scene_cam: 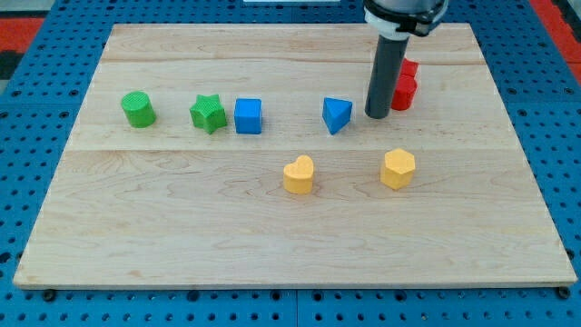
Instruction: Push blue triangle towards the blue cube
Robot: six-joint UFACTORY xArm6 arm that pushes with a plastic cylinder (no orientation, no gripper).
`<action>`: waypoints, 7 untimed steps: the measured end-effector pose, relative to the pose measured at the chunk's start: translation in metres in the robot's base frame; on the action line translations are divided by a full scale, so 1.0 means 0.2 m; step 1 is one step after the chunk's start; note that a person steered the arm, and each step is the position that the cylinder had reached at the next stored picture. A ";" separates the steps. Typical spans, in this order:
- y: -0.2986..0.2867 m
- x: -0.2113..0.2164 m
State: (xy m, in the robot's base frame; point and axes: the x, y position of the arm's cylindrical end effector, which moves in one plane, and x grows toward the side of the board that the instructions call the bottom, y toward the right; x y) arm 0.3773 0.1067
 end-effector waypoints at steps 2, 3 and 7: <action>-0.19 0.10; -0.19 0.10; -0.26 0.26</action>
